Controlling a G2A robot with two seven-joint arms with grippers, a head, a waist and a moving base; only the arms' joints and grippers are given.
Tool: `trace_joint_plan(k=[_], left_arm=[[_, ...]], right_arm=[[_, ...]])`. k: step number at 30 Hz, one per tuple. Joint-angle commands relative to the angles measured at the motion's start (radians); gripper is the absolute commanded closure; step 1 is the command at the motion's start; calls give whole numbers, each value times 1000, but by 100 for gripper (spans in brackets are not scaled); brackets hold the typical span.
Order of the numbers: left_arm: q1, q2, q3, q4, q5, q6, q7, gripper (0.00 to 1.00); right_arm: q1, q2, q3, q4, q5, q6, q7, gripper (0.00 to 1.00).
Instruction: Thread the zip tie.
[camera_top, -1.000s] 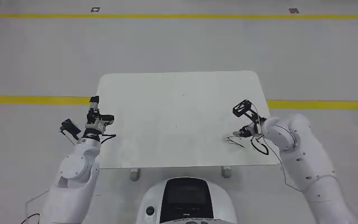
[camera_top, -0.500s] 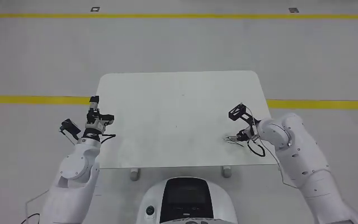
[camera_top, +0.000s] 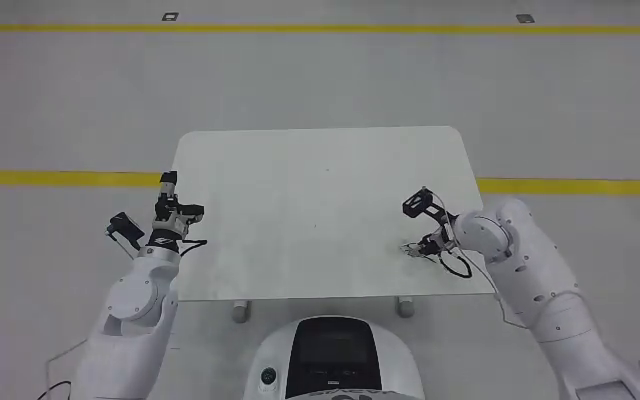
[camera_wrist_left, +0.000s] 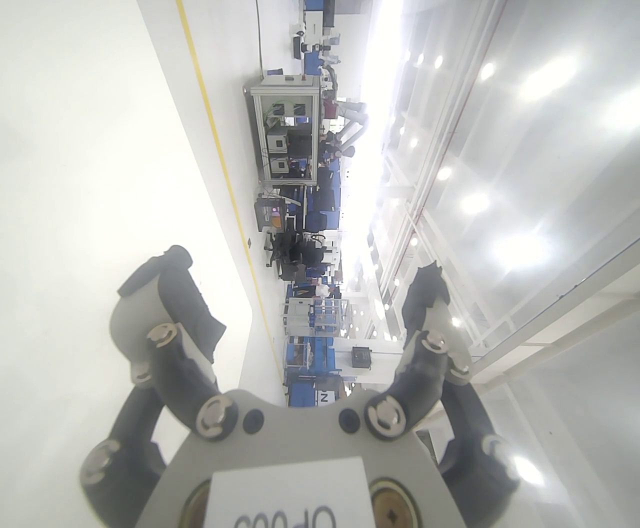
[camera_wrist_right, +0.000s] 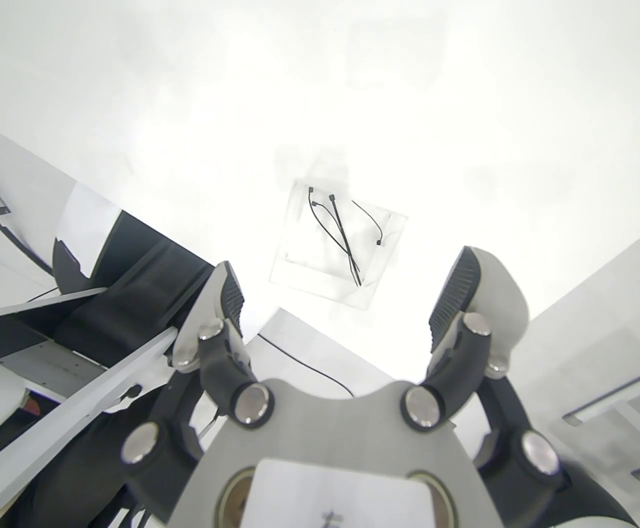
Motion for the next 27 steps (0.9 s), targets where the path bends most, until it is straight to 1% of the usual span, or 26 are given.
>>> trace_joint_plan(k=[1, 4, 10, 15, 19, 27], left_arm=[[0, 0, 0, 0, 0, 0, 0, 0], [0, 0, 0, 0, 0, 0, 0, 0], [0, 0, 0, 0, 0, 0, 0, 0], [0, 0, 0, 0, 0, 0, 0, 0], [0, 0, 0, 0, 0, 0, 0, 0], [0, 0, 0, 0, 0, 0, 0, 0]], right_arm=[[8, 1, -11, 10, 14, 0, 27, 0], [25, 2, -29, 19, 39, 0, 63, 0], [25, 2, -29, 19, 39, 0, 63, 0], [12, 4, -38, 10, 28, 0, 22, 0], [11, 10, -53, -7, 42, 0, 31, 0], [10, 11, -54, -8, 42, 1, 24, 0]])
